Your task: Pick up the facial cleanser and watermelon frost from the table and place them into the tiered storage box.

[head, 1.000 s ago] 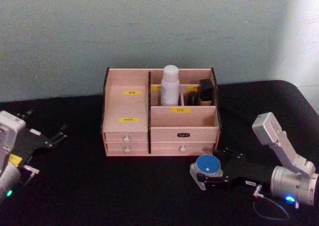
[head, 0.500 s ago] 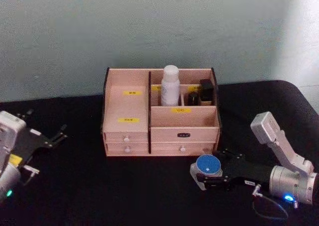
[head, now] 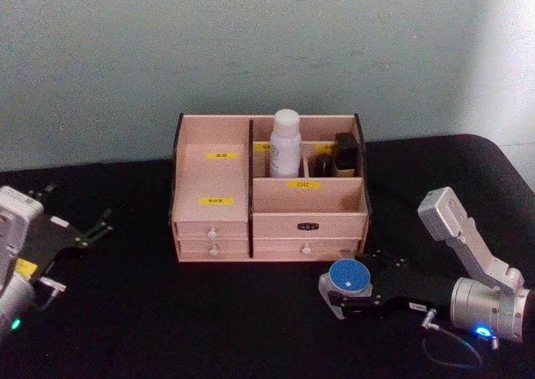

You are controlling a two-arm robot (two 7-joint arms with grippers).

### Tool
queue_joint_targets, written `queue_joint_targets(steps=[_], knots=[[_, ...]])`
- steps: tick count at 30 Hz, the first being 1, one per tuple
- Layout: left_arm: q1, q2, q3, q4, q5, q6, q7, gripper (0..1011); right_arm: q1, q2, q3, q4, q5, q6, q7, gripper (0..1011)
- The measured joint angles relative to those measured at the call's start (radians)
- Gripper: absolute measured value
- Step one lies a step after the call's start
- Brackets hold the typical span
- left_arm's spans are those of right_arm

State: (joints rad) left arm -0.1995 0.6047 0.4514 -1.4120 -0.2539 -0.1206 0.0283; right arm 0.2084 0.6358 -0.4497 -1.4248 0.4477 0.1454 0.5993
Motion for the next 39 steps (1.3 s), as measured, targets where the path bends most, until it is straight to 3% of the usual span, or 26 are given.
queue_joint_targets(steps=[16,28,39], knots=[[0.000,0.000,0.000,0.000,0.000,0.000,0.000,1001,-0.001,0.000,0.001,0.000,0.000,-0.003,0.000,995],[0.000,0.000,0.000,0.000,0.000,0.000,0.000,1001,-0.002,0.000,0.002,-0.001,-0.001,-0.004,0.000,716],[0.000,0.000,0.000,0.000,0.000,0.000,0.000,1001,-0.002,0.000,0.002,-0.001,-0.001,-0.005,0.000,712]])
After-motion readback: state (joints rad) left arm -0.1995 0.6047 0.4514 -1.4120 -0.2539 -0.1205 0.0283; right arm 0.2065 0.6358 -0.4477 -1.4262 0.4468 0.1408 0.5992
